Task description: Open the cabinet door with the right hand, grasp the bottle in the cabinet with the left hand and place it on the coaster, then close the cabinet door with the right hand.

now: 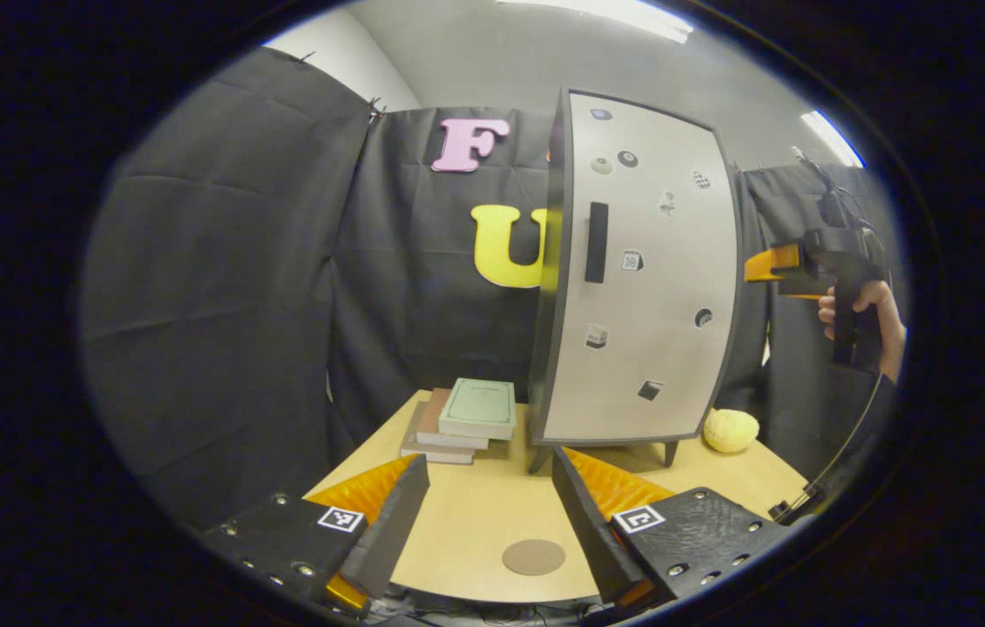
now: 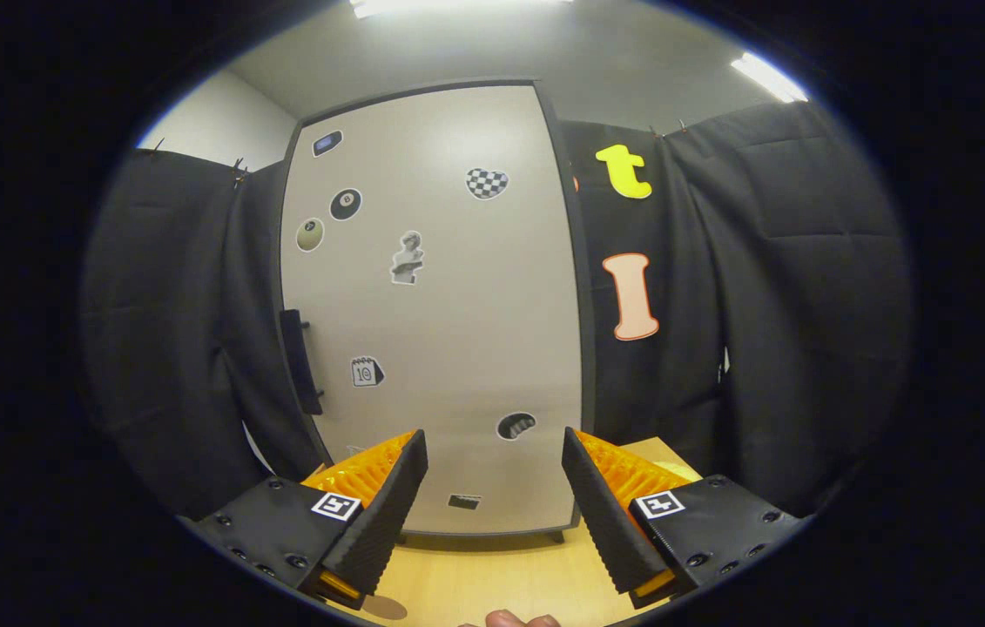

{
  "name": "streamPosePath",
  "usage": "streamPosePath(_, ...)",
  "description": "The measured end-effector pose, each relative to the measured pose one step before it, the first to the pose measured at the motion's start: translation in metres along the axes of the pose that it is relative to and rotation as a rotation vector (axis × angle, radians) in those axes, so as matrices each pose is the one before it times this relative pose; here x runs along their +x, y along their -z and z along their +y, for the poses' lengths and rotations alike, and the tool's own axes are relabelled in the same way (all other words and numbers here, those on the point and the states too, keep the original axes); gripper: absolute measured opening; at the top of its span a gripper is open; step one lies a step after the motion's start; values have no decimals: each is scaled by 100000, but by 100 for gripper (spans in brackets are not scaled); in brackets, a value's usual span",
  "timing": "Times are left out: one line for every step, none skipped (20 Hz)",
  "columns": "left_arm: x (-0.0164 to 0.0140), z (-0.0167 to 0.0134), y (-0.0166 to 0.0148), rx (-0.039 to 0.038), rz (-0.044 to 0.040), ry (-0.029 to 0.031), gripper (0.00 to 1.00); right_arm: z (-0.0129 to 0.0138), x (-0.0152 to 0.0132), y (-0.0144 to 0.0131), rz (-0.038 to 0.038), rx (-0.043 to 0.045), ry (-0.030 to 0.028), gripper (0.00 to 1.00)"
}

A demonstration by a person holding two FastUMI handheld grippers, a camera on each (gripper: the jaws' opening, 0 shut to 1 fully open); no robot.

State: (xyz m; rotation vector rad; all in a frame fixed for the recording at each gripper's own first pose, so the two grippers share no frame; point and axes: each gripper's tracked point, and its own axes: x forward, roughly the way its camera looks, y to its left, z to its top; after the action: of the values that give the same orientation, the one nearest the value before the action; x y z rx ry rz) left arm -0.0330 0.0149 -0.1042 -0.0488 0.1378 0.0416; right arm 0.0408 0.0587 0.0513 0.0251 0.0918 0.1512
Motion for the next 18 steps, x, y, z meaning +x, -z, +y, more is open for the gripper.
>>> streamPosePath(-189, 610, 79, 284, 175, -1332, 85, 1078, 538, -550, -40, 694, -2096, 98)
streamPosePath(-164, 385, 165, -46, 142, -1164, 85, 1053, 721, -628, -802, 202, -1857, 98)
streamPosePath(-108, 487, 28, -418, 141, -806, 88, 1036, 676, -682, -1091, -456, -1463, 94)
streamPosePath(-93, 263, 121, -580, 113, -701, 90, 1029, 478, -531, -1101, -839, -1306, 98)
streamPosePath(-47, 399, 50, -559, 241, -680, 90, 1080, 646, -482, -585, -1047, -1368, 99)
streamPosePath(-59, 322, 195, -430, 175, -777, 90, 1132, 422, -261, -177, -1032, -1605, 94)
streamPosePath(-38, 331, -22, -173, 148, -702, 88, 1153, 519, -364, -387, -1021, -1727, 98)
streamPosePath(-23, 259, 73, 41, 94, -662, 86, 1030, 522, -288, -646, -1185, -1388, 98)
streamPosePath(37, 310, -1, 84, 58, -640, 86, 852, 533, -387, -1091, -1246, -890, 94)
streamPosePath(-80, 403, 77, -55, 46, -640, 88, 908, 482, -227, -795, -1242, -657, 99)
streamPosePath(96, 330, -18, -234, 143, -633, 87, 683, 430, -126, 67, -933, 31, 94)
streamPosePath(79, 213, 117, -157, 39, -709, 86, 776, 448, -11, 175, -352, -268, 98)
streamPosePath(144, 218, 25, -66, 154, -771, 86, 888, 516, -156, 157, -271, -1002, 98)
streamPosePath(272, 744, 91, -61, 151, -846, 86, 680, 663, -40, 26, -494, -491, 98)
streamPosePath(155, 681, -31, -42, 47, -908, 86, 556, 758, -29, 503, -742, -248, 98)
streamPosePath(-27, 713, 54, -139, -68, -1011, 88, 661, 655, 77, 532, -731, -281, 98)
streamPosePath(-8, 512, -58, -316, -124, -932, 88, 552, 722, 16, 557, -137, -289, 98)
streamPosePath(61, 368, 119, -541, -53, -864, 88, 599, 637, 108, 541, 580, -528, 98)
